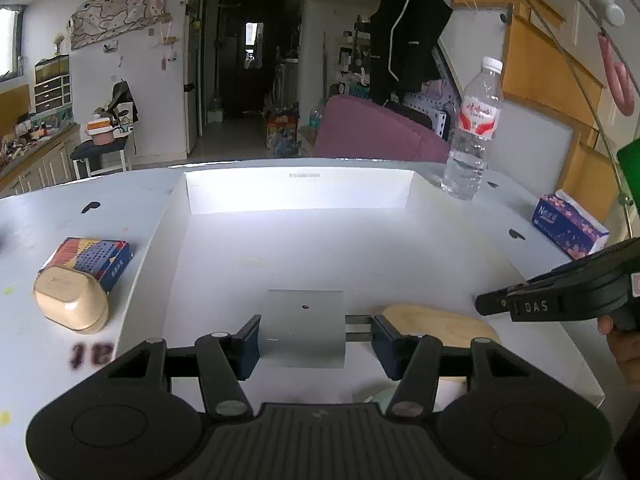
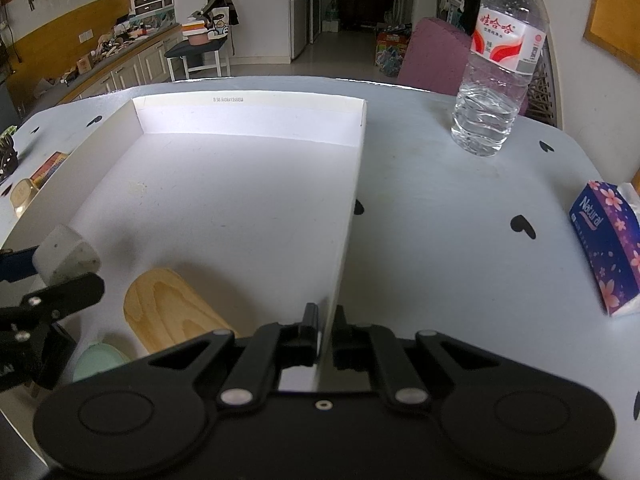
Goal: Organize rigid objects
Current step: 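Lower the white adapter into the tray and open the left tool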
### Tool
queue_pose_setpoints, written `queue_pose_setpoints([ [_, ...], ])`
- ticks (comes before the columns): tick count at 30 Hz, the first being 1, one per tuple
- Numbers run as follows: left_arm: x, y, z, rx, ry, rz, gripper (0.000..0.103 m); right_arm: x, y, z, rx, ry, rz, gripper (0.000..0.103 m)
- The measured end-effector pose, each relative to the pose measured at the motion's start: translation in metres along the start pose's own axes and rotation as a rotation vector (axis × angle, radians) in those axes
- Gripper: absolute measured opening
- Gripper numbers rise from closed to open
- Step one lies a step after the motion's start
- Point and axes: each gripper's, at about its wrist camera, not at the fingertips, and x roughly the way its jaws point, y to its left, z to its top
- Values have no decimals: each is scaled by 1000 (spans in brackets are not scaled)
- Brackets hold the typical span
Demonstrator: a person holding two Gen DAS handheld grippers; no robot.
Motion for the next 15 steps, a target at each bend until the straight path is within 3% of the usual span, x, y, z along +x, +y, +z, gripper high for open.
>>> queue_pose_setpoints([
  [7, 7, -2, -1, 4, 20, 16, 58, 0, 0, -1, -2, 0, -1, 7],
  [11, 4, -3, 0, 6, 0, 23, 76, 0, 0, -1, -1, 0, -1, 7],
  [15, 1, -4, 0, 7, -9, 22, 77, 0, 0, 0, -2, 0, -1, 7],
])
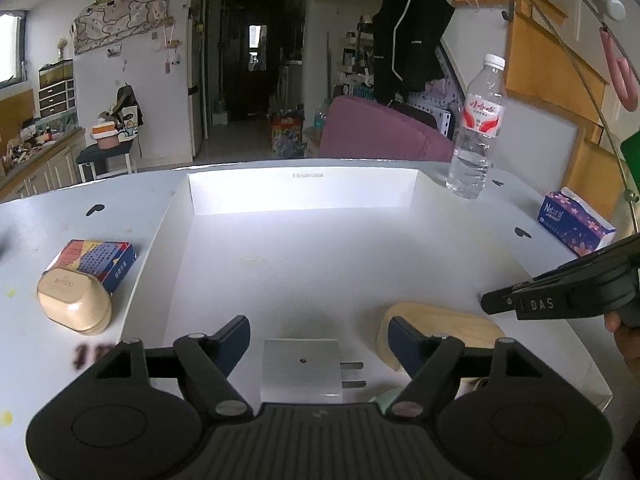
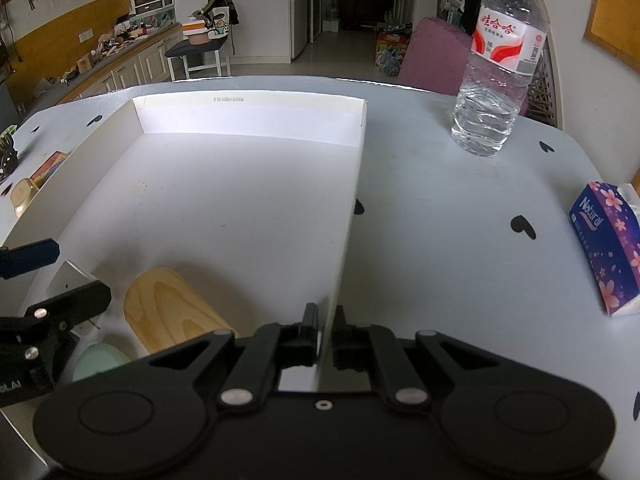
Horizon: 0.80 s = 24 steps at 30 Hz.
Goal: Organize rigid objects
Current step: 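Lower the white adapter into the tray and open the left tool, then move the left tool back and grasp the beige earbud case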
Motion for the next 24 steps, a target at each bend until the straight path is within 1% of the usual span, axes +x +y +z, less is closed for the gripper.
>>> queue_pose_setpoints([
  [6, -4, -1, -2, -9, -1, -13, 78, 0, 0, 0, 0, 0, 0, 7],
  [8, -7, -2, -3, -13, -6, -20, 82, 0, 0, 0, -1, 0, 0, 7],
  [12, -17, -5, -3, -16, -20, -39, 86, 0, 0, 0, -1, 0, 0, 7],
  [13, -20, -6, -4, -16, -28, -46, 91, 0, 0, 0, 0, 0, 0, 7],
  [14, -23, -6, -4, -15, -37, -49, 97, 0, 0, 0, -1, 0, 0, 7],
  [16, -34, -8, -3, -8, -67, -43, 100, 0, 0, 0, -3, 0, -1, 7],
  [20, -62, -1, 0, -4, -127, -50, 103, 0, 1, 0, -3, 0, -1, 7],
  [24, -91, 9, -1, 2, -184, -33, 103, 0, 1, 0, -3, 1, -1, 7],
])
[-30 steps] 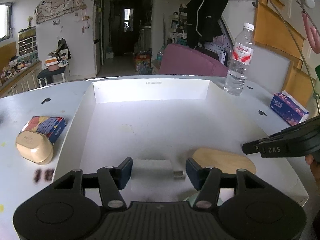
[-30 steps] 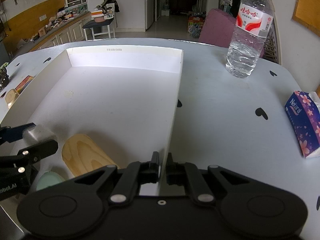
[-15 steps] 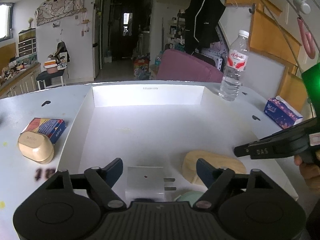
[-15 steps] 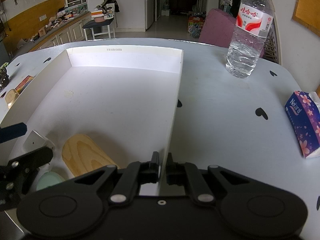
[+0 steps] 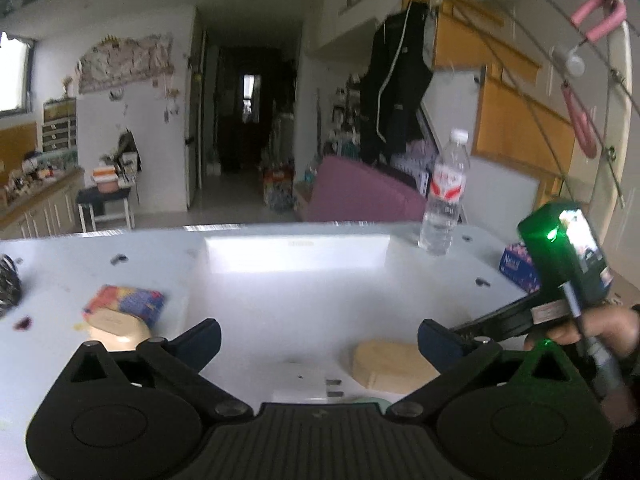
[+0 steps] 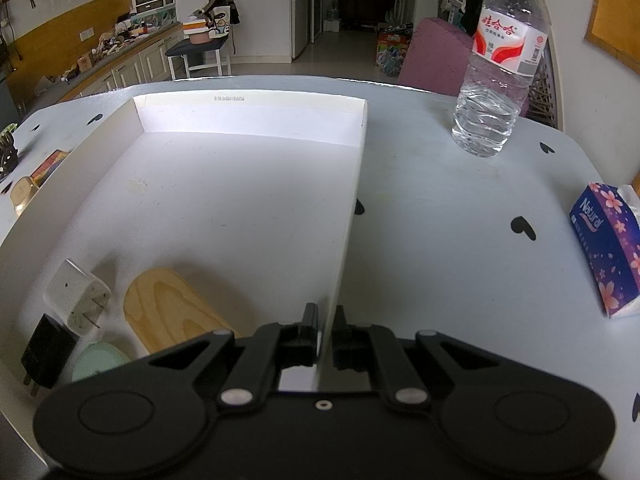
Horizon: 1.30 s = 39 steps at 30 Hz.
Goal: Organize rigid objects
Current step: 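Move the left tool back and grasp the beige earbud case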
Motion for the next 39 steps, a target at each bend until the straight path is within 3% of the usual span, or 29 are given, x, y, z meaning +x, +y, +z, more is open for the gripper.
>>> queue_pose_setpoints([
  [8, -39, 27, 3, 7, -65, 81, 103, 0, 0, 0, -1, 0, -1, 7],
  [15, -40, 69, -2, 10, -87, 180, 103, 0, 0, 0, -2, 0, -2, 7],
  [24, 0, 137, -14, -63, 39, 221, 103, 0, 0, 0, -4, 1, -3, 7],
  [29, 30, 149, -21, 42, 117, 218, 98, 0, 1, 0, -4, 1, -3, 7],
  [34, 61, 145, -17, 137, 126, 197, 99, 0, 1, 1, -7, 1, -3, 7],
  [39, 88, 145, -14, 158, 147, 192, 99, 0, 1, 1, -6, 2, -3, 7],
])
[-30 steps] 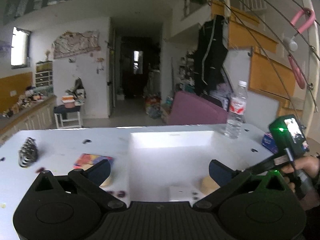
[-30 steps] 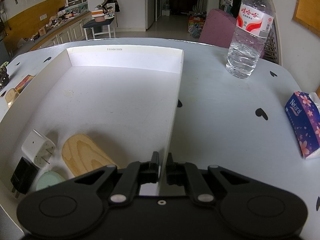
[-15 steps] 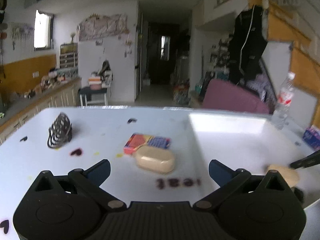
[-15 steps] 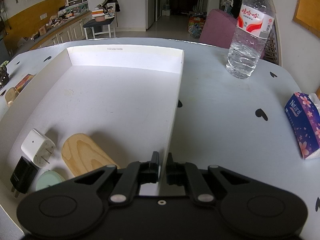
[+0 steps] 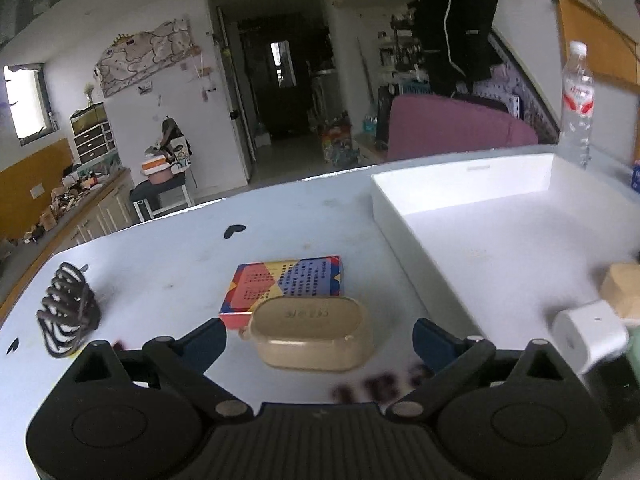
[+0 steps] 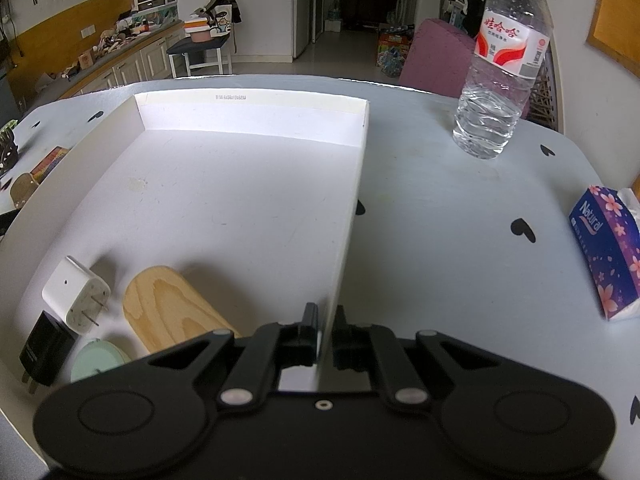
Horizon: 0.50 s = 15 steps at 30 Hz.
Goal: Organize rigid objects
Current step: 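Move the left tool back and grasp the beige earbud case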
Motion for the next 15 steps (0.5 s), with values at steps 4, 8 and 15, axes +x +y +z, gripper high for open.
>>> queue_pose_setpoints([
  [4, 13, 8, 4, -38, -5, 4, 100, 0, 0, 0, -2, 0, -1, 7],
  [8, 17, 12, 4, -78, 3, -38, 94, 0, 0, 1, -2, 1, 0, 7],
  [15, 18, 23, 3, -113, 27, -57, 85, 0, 0, 1, -6, 1, -1, 7],
])
